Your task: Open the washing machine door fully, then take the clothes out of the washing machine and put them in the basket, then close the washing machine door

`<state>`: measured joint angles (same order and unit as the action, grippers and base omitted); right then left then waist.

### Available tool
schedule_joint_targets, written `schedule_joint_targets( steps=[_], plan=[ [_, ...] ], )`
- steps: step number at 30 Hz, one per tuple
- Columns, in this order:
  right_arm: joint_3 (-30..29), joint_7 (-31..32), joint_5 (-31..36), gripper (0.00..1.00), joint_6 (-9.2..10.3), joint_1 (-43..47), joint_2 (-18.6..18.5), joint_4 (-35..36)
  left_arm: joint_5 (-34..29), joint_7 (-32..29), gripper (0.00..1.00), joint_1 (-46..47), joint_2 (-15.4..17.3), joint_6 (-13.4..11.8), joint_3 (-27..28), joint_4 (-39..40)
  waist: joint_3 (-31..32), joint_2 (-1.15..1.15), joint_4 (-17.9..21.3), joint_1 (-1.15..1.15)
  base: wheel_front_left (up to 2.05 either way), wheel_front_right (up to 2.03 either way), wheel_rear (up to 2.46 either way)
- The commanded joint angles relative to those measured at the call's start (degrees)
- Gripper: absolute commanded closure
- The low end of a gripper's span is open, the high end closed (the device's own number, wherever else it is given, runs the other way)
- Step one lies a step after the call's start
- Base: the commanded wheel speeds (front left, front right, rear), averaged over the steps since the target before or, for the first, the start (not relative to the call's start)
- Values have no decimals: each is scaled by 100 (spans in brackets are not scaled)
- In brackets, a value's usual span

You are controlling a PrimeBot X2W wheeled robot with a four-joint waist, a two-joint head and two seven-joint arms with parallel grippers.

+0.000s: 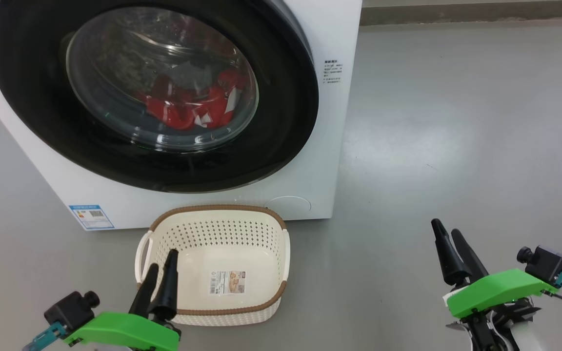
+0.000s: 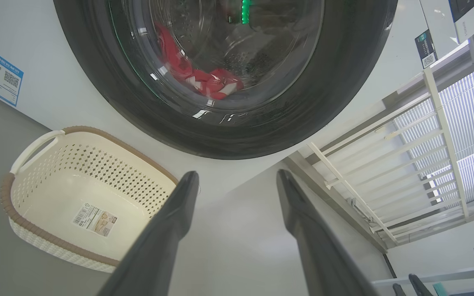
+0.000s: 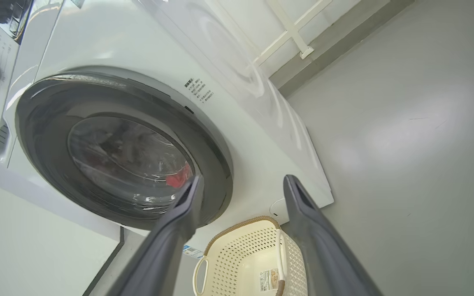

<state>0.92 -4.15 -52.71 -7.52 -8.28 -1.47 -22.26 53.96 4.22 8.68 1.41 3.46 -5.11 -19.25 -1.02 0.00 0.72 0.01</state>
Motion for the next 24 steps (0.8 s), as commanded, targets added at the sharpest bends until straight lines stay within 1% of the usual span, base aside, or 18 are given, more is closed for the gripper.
schedule_joint_targets(
  steps=[1, 10, 24],
  plan=[
    [109, -81, 150, 0, 2, -352, -51, 130, -143, 69, 0, 273, 101, -48, 72, 145, 0, 0, 1, -1, 0, 0, 0],
    [186, -233, 630, 0, 2, -472, -65, 113, -722, 222, 0, 401, 108, -103, -51, 110, -20, 0, 5, -1, 0, 0, 0],
    [393, -469, 1593, 0, 2, -662, -86, 48, -1510, 459, 0, 609, 119, -134, -188, 46, -48, 0, 18, -1, 0, 0, 0]
  ],
)
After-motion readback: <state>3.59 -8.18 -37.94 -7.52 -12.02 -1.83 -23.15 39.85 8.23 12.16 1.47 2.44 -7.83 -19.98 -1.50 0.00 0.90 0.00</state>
